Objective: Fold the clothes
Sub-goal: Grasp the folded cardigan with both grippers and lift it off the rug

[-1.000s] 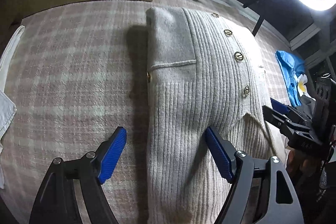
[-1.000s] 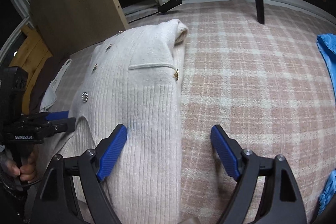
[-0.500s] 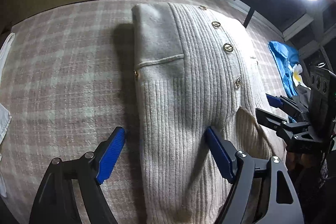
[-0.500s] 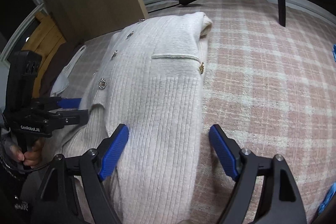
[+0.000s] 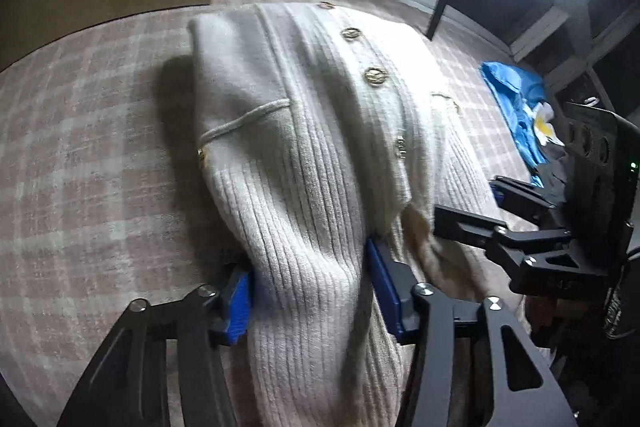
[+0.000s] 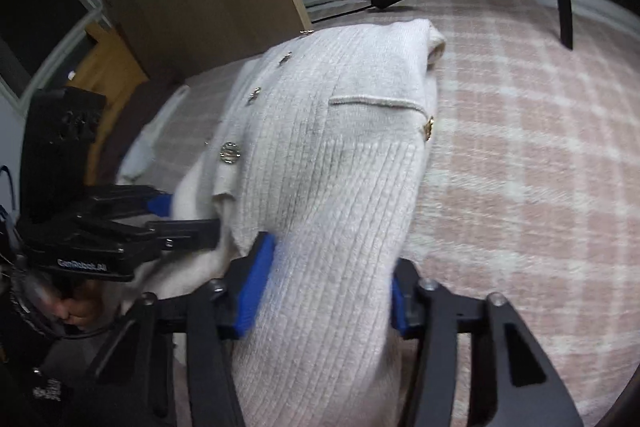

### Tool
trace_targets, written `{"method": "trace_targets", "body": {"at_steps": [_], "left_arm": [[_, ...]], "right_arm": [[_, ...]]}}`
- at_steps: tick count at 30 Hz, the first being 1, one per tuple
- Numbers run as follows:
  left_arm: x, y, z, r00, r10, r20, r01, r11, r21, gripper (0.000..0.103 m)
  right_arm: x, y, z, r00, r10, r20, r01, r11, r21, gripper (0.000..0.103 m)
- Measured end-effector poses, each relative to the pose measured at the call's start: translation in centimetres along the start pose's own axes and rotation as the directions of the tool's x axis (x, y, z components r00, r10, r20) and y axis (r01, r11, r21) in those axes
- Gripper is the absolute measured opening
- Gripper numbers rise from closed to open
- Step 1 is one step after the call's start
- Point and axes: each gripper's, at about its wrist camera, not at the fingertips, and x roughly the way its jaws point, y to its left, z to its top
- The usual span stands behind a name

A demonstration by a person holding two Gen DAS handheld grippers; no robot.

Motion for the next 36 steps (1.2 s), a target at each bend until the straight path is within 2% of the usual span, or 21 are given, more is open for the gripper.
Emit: {"method": "trace_targets", "body": {"at_steps": [3, 8, 12, 18, 21, 24, 28, 36], "left_arm": [[0.3, -0.3, 0.3, 0.999, -0.032, 0.004, 0.032, 0.999, -0.024, 0.042], [0.4, -1.7, 0.5, 1.0, -0.001, 0.025, 0.003, 0.999, -0.046, 0.037], [0.0, -2.4, 0.7, 0.997, 0.071, 0.029, -0.071, 0.997, -0.01, 0.033], [-1.6, -2.8, 0.4, 0.997, 0.061, 0.044, -0.059, 0.998, -0.033, 0.026], [-3.4, -3.6, -0.3, 0.995, 0.072, 0.071, -0.07, 0.997, -0.022, 0.025], [-5.8, -3.8, -1.4, 0.993, 0.064, 0.096, -0.062, 0.998, -0.032, 0.025], [-8.8, -3.8, -2.7, 0.987, 0.087, 0.135, -0.085, 0.996, -0.021, 0.025], [-15.4, -0.5, -3.9, 0.97, 0.111, 0.216, -0.117, 0.993, 0.015, 0.025]], "right_arm": [[0.7, -0.7, 0.2, 0.996, 0.095, 0.004, -0.095, 0.992, 0.089, 0.037], [1.2, -0.4, 0.6, 0.99, 0.139, 0.033, -0.142, 0.983, 0.114, 0.035], [1.3, 0.9, 1.3, 0.993, 0.115, 0.039, -0.118, 0.99, 0.08, 0.035], [0.1, 2.0, 1.0, 0.989, 0.129, 0.073, -0.135, 0.987, 0.091, 0.034], [-2.3, 2.6, 0.0, 0.984, 0.152, 0.096, -0.16, 0.984, 0.083, 0.034], [-3.7, 3.9, -0.1, 0.978, 0.181, 0.108, -0.189, 0.98, 0.067, 0.034], [-4.9, 6.6, -0.2, 0.972, 0.201, 0.12, -0.206, 0.978, 0.032, 0.034], [-5.9, 14.0, 1.0, 0.959, 0.233, 0.161, -0.23, 0.973, -0.037, 0.034]]}}
